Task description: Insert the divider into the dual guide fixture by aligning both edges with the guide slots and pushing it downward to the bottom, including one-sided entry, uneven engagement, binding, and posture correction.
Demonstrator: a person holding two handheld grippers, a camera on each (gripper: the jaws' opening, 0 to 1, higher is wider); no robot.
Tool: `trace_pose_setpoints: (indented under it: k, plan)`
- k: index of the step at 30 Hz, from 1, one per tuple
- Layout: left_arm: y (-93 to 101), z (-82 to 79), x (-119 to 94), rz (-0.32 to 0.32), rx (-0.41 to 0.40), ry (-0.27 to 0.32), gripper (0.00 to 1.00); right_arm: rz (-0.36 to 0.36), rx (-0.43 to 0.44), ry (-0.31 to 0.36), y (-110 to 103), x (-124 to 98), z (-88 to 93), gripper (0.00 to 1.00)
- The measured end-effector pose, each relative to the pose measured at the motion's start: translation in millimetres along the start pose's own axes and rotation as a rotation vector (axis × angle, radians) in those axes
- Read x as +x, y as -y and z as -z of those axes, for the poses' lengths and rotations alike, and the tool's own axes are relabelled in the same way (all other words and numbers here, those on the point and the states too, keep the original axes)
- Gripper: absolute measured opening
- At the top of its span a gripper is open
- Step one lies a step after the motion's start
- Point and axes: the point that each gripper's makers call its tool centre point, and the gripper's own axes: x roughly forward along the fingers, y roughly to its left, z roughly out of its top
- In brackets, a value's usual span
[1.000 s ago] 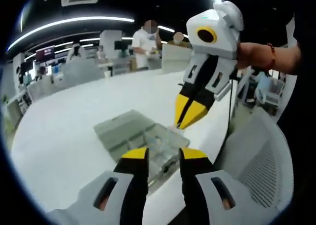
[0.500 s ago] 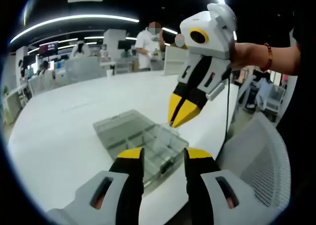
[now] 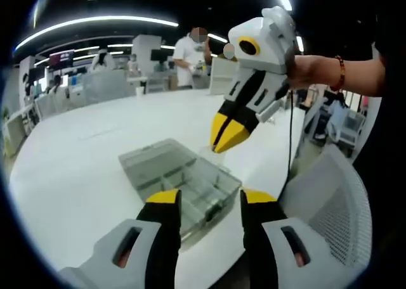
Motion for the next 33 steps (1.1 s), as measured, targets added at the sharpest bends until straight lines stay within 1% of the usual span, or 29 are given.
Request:
trace_pose_setpoints:
  k: [8,10,13,18,22,26,33]
  plan:
    - [0.5,0.0,0.8,-0.003,-0.007,0.004,0.42,-0.005,-0.013,0.002,5.6,5.8,-2.8,0.00]
    - [1.3,-0.2,0.4,-0.001,-0.014,0.005,0.43,-0.006,-0.028,0.008,6.7,7.2,-3.0,0.00]
    - [2.2,0.5,-0.2,0.003,-0.019,0.006,0.46,-0.007,-0.030,0.014,9.1,9.9,-1.8,0.00]
    - [2.7,5.5,-0.4,0.011,-0.032,-0.014,0.50,-0.003,-0.032,0.010,13.7,12.5,1.8,0.00]
    - [1.9,5.3,-0.7,0.009,-0.036,-0.011,0.52,-0.015,-0.031,0.012,14.8,16.6,4.8,0.00]
    - [1.3,8.7,-0.2,0.015,-0.050,-0.022,0.55,-0.020,-0.033,0.009,15.8,20.4,7.8,0.00]
    - [-0.8,11.1,-0.2,0.009,-0.059,-0.027,0.55,-0.031,-0.037,0.003,16.5,25.7,11.6,0.00]
